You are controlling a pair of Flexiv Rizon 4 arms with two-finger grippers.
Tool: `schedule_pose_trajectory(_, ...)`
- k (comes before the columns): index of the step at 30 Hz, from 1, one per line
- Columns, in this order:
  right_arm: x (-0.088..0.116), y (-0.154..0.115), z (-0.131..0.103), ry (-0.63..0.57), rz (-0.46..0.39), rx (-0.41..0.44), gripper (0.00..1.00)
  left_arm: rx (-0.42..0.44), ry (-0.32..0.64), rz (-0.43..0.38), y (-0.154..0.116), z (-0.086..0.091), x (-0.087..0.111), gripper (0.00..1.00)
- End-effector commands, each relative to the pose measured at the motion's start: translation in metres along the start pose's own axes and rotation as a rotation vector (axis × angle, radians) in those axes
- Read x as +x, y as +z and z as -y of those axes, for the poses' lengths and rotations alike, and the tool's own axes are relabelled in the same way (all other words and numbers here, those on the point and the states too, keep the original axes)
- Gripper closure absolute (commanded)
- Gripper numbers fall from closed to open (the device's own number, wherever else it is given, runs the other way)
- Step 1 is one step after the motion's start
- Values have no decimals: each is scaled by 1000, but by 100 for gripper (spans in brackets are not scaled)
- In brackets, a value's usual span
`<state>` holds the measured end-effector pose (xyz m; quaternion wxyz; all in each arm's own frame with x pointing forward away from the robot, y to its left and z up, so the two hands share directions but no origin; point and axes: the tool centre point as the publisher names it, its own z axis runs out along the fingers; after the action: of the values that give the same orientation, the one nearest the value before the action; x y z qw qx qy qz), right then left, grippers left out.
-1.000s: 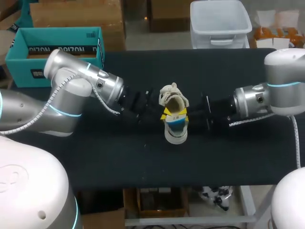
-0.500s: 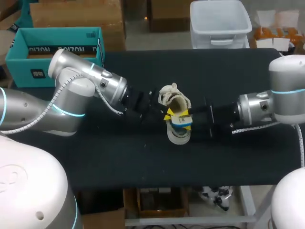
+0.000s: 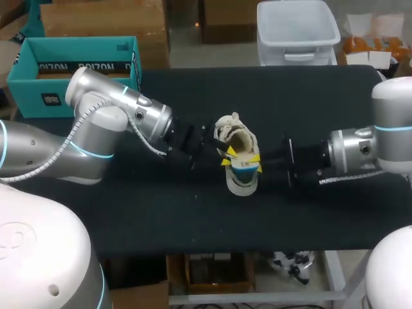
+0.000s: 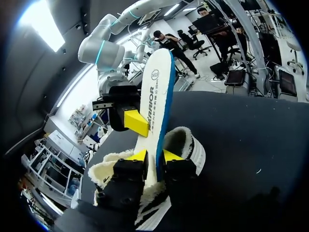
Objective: Open the shoe tongue, take the insole out of the shoe, put the insole back into the shoe, and pack the shoe into the shoebox
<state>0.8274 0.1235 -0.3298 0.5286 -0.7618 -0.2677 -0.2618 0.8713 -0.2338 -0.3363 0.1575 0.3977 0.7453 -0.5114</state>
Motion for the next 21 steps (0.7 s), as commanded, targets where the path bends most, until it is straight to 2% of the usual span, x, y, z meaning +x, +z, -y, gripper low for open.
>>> schedule_pose_trajectory(1, 1, 2, -4, -5, -3, 7, 100, 4, 20, 13, -7, 14, 3, 29)
schedule_pose_trajectory(4, 3, 2, -5, -9, -5, 5, 100, 12, 33, 22, -8, 20, 2, 65)
schedule_pose_trajectory(6, 4, 3, -5, -12, -3, 2, 100, 15, 37, 28, -8, 22, 1, 100)
schedule_pose_trajectory(9, 5, 4, -6, -14, -1, -1, 100, 11, 43, 23, -6, 20, 0, 100)
schedule_pose_trajectory(21, 15, 19, -27, -21, 39, 10, 100, -43, 0, 14, -1, -8, -4, 100)
